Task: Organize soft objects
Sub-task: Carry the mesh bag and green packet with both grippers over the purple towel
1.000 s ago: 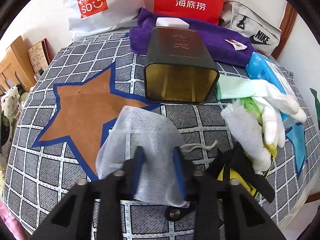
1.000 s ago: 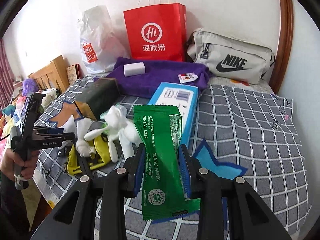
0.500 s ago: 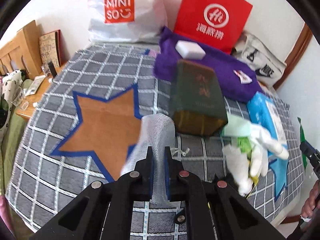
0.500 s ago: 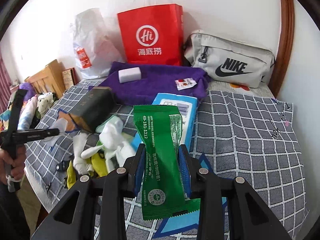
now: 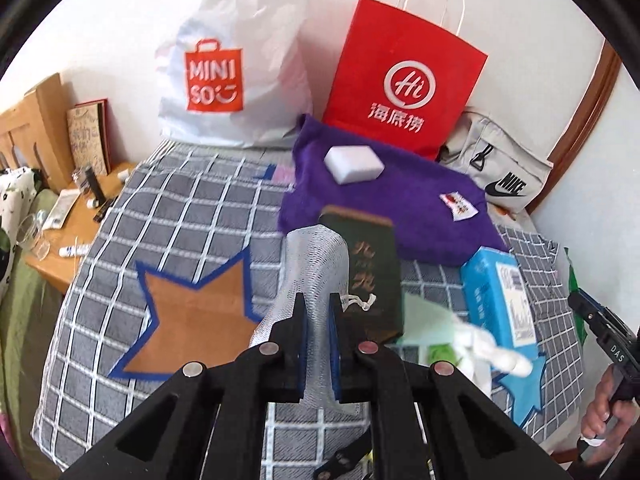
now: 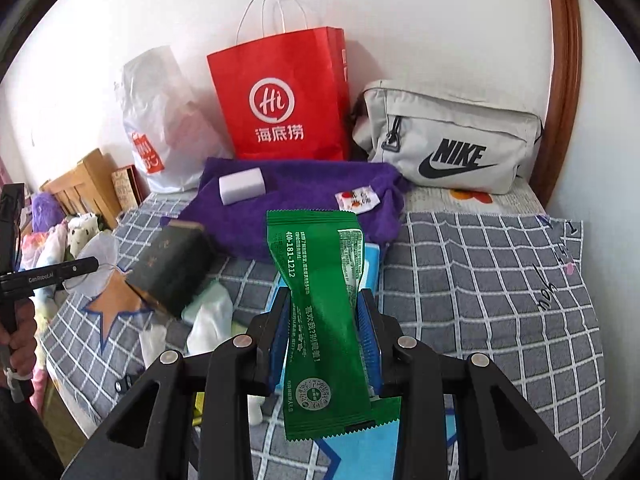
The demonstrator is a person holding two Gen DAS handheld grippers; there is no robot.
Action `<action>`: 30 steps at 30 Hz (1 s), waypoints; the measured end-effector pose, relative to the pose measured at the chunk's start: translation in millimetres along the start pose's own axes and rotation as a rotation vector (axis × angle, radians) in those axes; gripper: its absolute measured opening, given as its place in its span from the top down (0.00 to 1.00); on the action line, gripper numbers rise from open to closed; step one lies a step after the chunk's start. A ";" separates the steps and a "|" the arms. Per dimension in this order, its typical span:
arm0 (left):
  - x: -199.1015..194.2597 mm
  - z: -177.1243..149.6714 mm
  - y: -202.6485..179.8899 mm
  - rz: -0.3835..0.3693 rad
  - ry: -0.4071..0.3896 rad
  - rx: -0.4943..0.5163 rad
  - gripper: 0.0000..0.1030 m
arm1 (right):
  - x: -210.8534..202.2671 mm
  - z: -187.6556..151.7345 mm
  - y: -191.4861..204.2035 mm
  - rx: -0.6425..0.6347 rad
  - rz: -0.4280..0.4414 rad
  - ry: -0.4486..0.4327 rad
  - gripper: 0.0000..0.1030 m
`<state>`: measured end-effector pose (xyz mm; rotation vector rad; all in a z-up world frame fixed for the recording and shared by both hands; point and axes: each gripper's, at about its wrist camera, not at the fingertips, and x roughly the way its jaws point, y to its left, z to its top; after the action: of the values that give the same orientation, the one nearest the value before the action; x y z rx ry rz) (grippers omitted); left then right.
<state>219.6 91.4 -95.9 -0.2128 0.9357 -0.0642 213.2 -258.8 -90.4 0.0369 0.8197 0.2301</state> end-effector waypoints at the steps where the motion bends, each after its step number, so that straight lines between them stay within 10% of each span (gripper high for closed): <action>1: 1.5 4.3 -3.0 -0.007 -0.001 0.006 0.91 | 1.6 3.2 0.3 -0.001 -0.001 -0.001 0.68; 30: 62.6 105.4 -62.9 -0.080 0.005 0.095 0.91 | 77.6 95.0 -4.0 0.028 0.021 0.000 0.68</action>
<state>343.9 36.9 -71.7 -0.1621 0.9266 -0.1823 334.3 -240.5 -81.9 0.0713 0.8233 0.2382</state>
